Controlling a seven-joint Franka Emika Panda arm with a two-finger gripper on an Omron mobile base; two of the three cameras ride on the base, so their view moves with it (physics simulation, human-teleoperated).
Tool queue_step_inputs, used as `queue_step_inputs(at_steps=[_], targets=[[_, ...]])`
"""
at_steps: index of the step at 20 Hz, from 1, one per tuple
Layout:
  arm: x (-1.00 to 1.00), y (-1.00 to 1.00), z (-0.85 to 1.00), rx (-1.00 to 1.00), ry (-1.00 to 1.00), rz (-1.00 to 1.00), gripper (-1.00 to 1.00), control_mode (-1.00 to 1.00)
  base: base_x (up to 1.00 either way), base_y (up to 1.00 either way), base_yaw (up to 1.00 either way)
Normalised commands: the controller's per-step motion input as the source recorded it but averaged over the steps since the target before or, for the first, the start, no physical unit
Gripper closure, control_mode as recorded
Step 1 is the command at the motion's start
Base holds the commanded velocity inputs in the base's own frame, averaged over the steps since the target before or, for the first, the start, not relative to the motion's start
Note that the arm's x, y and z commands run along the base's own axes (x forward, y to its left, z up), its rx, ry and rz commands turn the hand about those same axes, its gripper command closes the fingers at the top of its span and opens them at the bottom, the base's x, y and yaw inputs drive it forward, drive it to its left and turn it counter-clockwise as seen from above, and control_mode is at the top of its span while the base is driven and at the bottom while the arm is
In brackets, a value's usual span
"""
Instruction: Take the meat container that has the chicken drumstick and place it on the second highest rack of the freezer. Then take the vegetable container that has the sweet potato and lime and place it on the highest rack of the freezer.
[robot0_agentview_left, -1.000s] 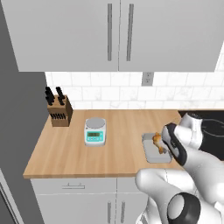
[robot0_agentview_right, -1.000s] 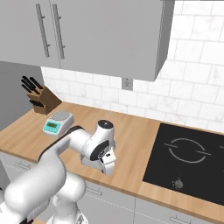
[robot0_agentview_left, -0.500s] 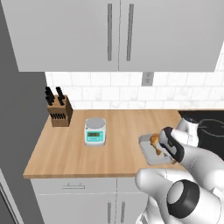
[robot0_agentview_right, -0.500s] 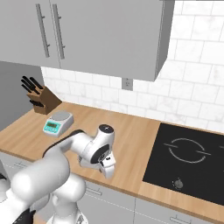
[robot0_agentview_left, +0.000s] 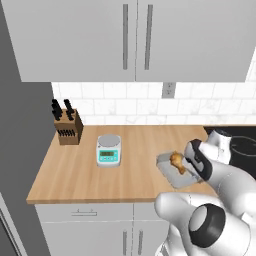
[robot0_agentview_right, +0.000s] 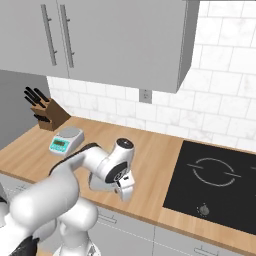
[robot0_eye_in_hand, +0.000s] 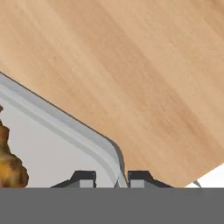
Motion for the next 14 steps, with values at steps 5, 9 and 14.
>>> queue_step_inputs(at_steps=[5,9,14], targets=[[-0.40,0.20,0.83,0.00,-0.14,-0.11,1.00,-1.00,0.00,0.00,0.00],[-0.51,0.28,0.71,-0.01,-0.12,-0.20,1.00,-1.00,0.00,0.00,0.00],[-0.57,0.10,0.79,-0.02,-0.09,-0.15,1.00,-1.00,0.00,0.00,0.00]])
